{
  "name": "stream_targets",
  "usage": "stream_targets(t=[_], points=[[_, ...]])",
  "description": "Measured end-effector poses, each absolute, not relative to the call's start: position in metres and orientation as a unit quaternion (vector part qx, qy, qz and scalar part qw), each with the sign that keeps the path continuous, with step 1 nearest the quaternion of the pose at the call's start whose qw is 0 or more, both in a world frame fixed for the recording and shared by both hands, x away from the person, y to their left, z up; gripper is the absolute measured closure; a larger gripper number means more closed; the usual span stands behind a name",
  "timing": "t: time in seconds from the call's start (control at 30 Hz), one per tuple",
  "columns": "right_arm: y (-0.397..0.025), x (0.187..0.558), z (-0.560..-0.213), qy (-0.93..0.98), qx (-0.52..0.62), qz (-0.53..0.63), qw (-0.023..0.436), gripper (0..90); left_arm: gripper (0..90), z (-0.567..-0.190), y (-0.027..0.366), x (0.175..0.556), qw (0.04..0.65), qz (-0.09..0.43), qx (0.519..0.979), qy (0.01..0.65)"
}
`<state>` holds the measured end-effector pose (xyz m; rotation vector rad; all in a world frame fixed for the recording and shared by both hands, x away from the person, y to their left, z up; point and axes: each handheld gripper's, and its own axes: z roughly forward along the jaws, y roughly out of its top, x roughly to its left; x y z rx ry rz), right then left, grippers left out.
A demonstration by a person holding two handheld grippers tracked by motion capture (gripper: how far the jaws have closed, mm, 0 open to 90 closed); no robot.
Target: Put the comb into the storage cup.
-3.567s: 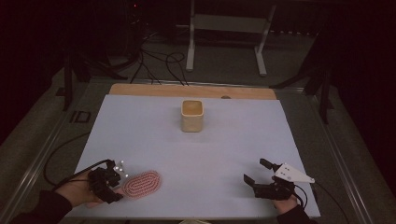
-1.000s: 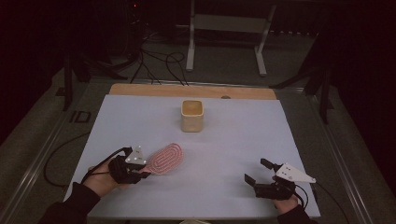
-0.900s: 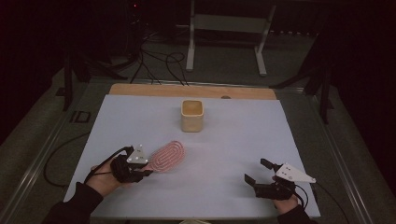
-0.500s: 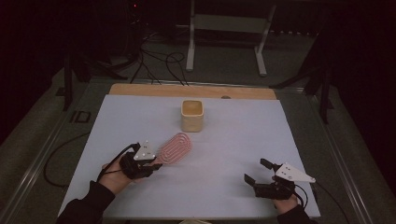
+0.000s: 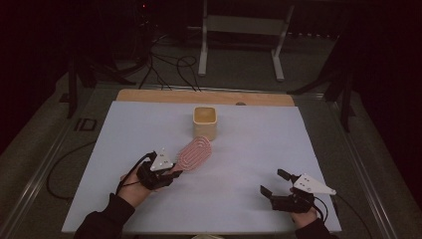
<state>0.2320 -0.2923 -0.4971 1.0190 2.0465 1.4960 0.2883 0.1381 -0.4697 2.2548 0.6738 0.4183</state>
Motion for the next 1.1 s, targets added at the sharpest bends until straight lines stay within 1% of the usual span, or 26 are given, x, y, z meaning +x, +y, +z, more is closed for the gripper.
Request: stream_targets(t=[0.3, 0.53, 0.83, 0.87, 1.1], points=[[-0.291, 0.233, -0.497, 0.734, 0.366, 0.534, 0.204, 9.2, 71.1, -0.472, 0.131, 0.283, 0.394, 0.185, 0.855, 0.282], [-0.291, 0.233, -0.497, 0.735, 0.37, 0.529, 0.207, 9.2, 71.1, -0.48, 0.127, 0.28, 0.395, 0.18, 0.853, 0.289], [-0.291, 0.233, -0.491, 0.733, 0.379, 0.522, 0.215, 9.3, 71.1, -0.481, 0.128, 0.276, 0.419, 0.197, 0.832, 0.306], [-0.29, 0.232, -0.485, 0.734, 0.382, 0.517, 0.218, 9.2, 71.1, -0.481, 0.128, 0.275, 0.42, 0.206, 0.829, 0.306], [-0.283, 0.229, -0.462, 0.726, 0.384, 0.528, 0.215, 9.3, 71.1, -0.481, 0.131, 0.276, 0.424, 0.199, 0.828, 0.309]])
